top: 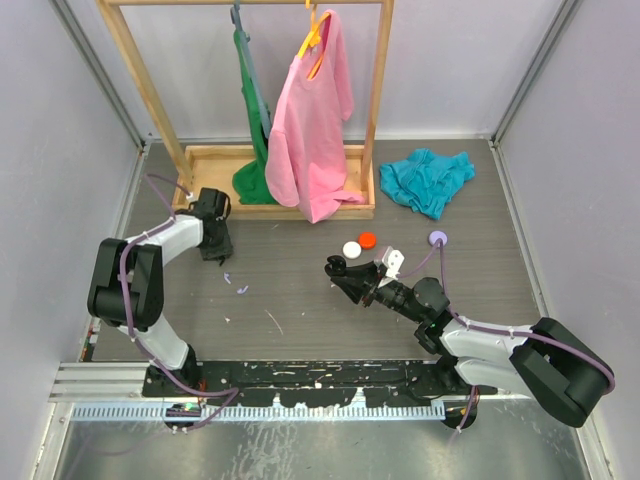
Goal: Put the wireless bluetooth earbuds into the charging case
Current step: Pick up the earbud from the center of the board.
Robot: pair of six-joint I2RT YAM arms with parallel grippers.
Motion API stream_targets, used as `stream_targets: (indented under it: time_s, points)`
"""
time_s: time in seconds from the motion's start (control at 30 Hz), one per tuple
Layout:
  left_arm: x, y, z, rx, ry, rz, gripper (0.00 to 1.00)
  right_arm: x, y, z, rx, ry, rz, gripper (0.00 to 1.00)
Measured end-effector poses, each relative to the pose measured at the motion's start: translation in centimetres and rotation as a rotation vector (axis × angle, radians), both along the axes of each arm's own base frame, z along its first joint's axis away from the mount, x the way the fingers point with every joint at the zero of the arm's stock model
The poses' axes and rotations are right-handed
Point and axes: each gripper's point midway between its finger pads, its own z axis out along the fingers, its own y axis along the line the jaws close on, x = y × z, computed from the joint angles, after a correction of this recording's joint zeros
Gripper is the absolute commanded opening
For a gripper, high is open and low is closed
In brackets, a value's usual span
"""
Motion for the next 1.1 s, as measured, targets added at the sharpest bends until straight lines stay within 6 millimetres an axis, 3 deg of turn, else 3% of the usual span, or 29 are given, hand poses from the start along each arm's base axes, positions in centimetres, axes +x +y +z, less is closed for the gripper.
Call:
stream_targets:
  time_s: [0.5, 0.7, 0.87, 1.1]
  points:
    - [0.0, 0.3, -0.1, 0.002, 0.017, -0.007, 0.12, 0.0, 0.0, 0.0, -0.001, 0.001, 0.000, 0.01]
    - [0.0, -0.1, 0.1, -0.021, 0.013, -0.015, 0.09, 0.1, 0.1, -1.2, -0.028, 0.030, 0.001, 0.01]
    - [0.0, -0.5, 2.4, -0.052, -0.044, -0.026, 0.08, 0.2, 0.1, -1.3, -0.030, 0.032, -0.005, 0.01]
    - [-0.2, -2.1, 7.7, -0.110, -0.207, -0.067, 0.08, 0.3, 0.1, -1.3, -0.032, 0.031, -0.009, 0.01]
